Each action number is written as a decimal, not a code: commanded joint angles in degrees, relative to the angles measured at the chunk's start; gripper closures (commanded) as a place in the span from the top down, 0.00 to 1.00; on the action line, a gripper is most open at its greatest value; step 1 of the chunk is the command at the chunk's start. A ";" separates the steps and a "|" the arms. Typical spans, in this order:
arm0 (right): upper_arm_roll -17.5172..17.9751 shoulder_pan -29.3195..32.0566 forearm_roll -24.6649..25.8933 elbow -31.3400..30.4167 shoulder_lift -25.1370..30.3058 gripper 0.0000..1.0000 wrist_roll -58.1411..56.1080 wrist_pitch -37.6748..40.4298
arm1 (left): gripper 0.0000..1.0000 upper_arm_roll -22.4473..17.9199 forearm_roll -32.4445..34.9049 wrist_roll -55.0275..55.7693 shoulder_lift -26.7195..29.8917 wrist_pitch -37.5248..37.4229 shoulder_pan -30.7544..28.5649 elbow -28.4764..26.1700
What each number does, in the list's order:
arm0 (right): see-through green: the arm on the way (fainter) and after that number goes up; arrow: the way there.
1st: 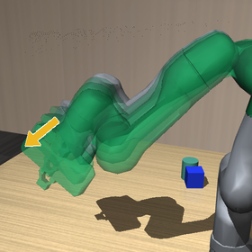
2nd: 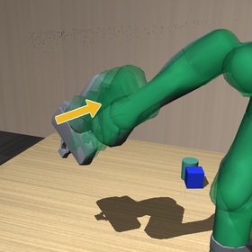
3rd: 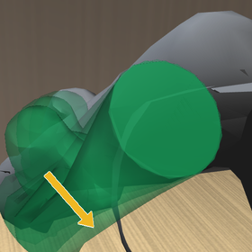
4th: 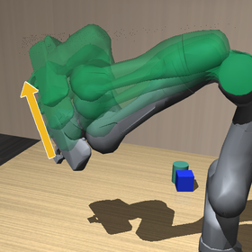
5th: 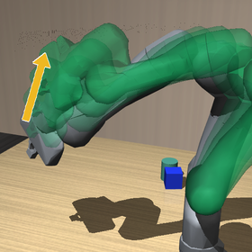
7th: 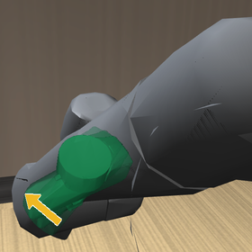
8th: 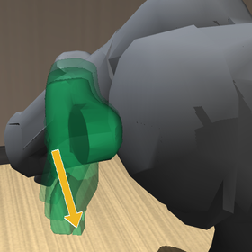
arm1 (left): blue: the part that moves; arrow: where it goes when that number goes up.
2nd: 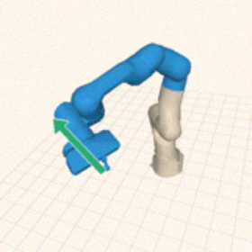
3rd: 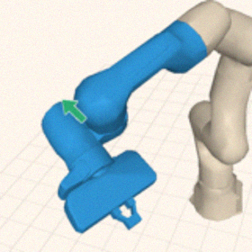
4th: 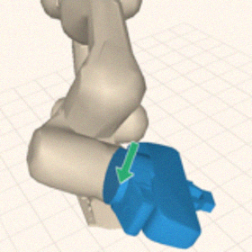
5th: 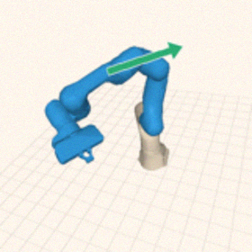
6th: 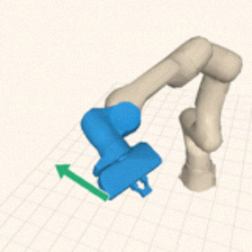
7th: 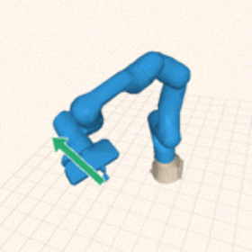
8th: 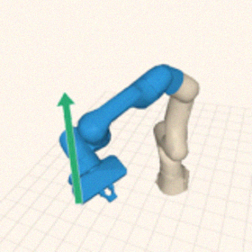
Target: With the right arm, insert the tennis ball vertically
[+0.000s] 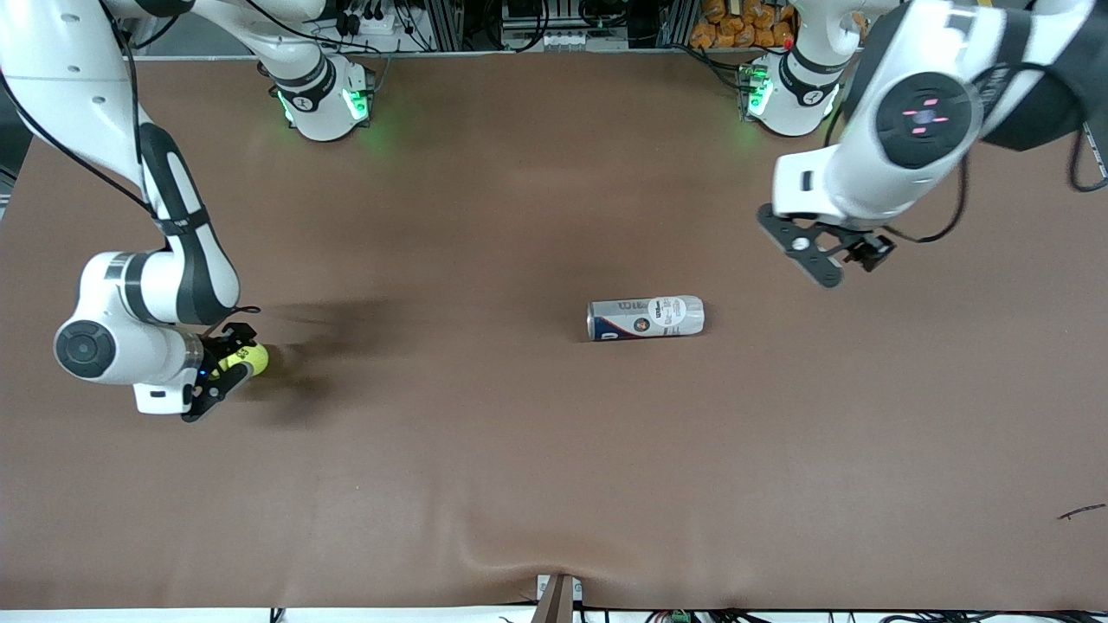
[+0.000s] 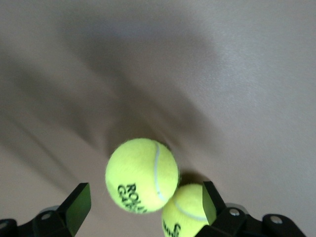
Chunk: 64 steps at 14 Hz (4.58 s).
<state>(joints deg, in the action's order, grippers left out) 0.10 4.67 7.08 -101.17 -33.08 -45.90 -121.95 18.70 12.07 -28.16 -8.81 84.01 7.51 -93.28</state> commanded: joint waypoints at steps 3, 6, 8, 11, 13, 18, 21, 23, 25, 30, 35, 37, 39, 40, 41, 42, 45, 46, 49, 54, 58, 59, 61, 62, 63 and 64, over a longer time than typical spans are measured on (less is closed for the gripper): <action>0.69 1.83 0.56 -0.08 -2.68 1.00 -2.79 -1.80 | 1.00 0.28 7.26 -1.02 -2.96 -0.51 5.92 0.64; 0.78 2.19 0.48 -0.08 -3.30 1.00 -2.79 -1.62 | 1.00 0.28 10.96 -4.16 -4.81 -0.60 7.25 0.82; 0.78 2.45 -0.57 -0.08 -3.30 0.56 -2.53 -1.45 | 1.00 0.28 10.96 -5.15 -5.42 -0.60 7.16 0.73; 0.78 2.71 -3.13 0.01 -3.30 0.23 -2.26 -1.18 | 1.00 0.28 10.96 -4.36 -7.70 -0.51 7.34 0.12; 0.78 2.89 -4.09 0.36 -3.22 0.18 -2.00 -1.18 | 1.00 0.28 10.96 -4.18 -8.24 -0.42 7.69 -1.19; 0.69 3.33 -8.75 4.30 -1.99 0.18 -0.77 2.77 | 1.00 0.28 14.82 -3.04 -11.74 2.29 12.95 -1.91; 0.87 2.80 -10.24 5.46 -0.15 0.18 3.00 4.53 | 1.00 0.28 20.17 -0.67 -15.87 4.41 16.82 -0.68; 1.48 1.84 -10.33 5.46 1.17 0.18 7.56 6.55 | 1.00 0.28 21.68 -0.84 -19.30 6.07 18.59 1.69; 2.27 1.40 -11.56 5.37 2.93 0.18 10.65 8.04 | 1.00 0.28 21.77 -0.75 -21.94 6.96 19.90 3.80; 2.45 0.44 -15.25 5.37 7.59 0.20 15.57 12.70 | 1.00 0.28 24.06 -1.72 -26.07 7.75 21.49 6.70; 2.45 -3.87 -15.43 5.11 12.07 0.20 26.99 16.22 | 1.00 0.28 23.97 -1.81 -27.48 10.47 21.49 7.15; 2.45 -5.28 -15.43 5.10 13.39 0.20 30.94 17.01 | 1.00 0.19 24.05 -1.90 -28.01 11.00 21.49 7.15; 2.45 -6.42 -15.52 4.93 14.10 0.20 35.07 18.24 | 1.00 0.19 24.06 -1.81 -28.36 11.79 21.49 7.15; 2.45 -6.43 -15.52 4.84 14.36 0.20 36.75 18.68 | 1.00 0.19 24.06 -1.90 -28.54 12.14 21.49 7.15; 2.45 -6.34 -16.13 4.23 14.62 0.22 37.37 18.86 | 1.00 0.19 24.06 -1.90 -28.98 12.32 21.49 7.24; 2.37 -6.25 -18.22 3.97 14.80 0.22 37.64 18.95 | 1.00 0.19 24.58 -1.90 -29.24 12.41 21.49 7.15; 2.45 -6.60 -19.65 3.96 15.24 0.22 43.67 19.91 | 1.00 0.19 25.64 -1.90 -30.82 13.37 21.49 7.15; 2.45 -7.73 -19.65 3.96 15.76 0.22 46.32 20.61 | 1.00 0.19 25.64 -1.90 -31.35 13.46 21.58 7.15; 2.45 -8.45 -19.74 3.96 16.12 0.22 50.99 21.58 | 1.00 0.10 25.64 -1.90 -32.58 14.43 22.98 7.24; 3.42 -8.62 -21.31 4.05 16.73 0.21 58.02 22.72 | 1.00 -0.16 26.77 -1.46 -35.30 14.52 24.04 7.24; 3.42 -8.62 -22.02 4.14 17.00 0.21 59.70 22.73 | 1.00 -0.42 27.13 -0.93 -36.54 15.31 24.39 7.32; 3.51 -8.62 -22.11 4.05 17.00 0.21 60.14 22.73 | 1.00 -0.51 27.13 -0.93 -36.71 15.31 24.39 7.50; 3.59 -8.62 -22.29 4.14 17.09 0.21 60.49 22.73 | 1.00 -0.60 27.22 -0.93 -37.07 15.31 24.30 7.59; 3.60 -8.62 -22.29 4.14 17.09 0.21 60.49 22.73 | 1.00 -1.12 27.22 -0.84 -37.15 15.31 24.30 7.67; 3.60 -8.62 -22.29 4.14 17.09 0.21 60.58 22.73 | 1.00 -1.56 27.13 -0.76 -37.15 15.31 24.30 7.68; 3.68 -8.62 -22.38 4.14 17.17 0.21 60.93 22.73 | 1.00 -1.74 27.13 -0.75 -37.24 15.57 24.30 7.68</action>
<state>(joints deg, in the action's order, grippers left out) 3.54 -3.89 -14.38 -95.67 -17.93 13.47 -99.51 17.96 38.16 -29.24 -45.15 99.38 31.09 -87.03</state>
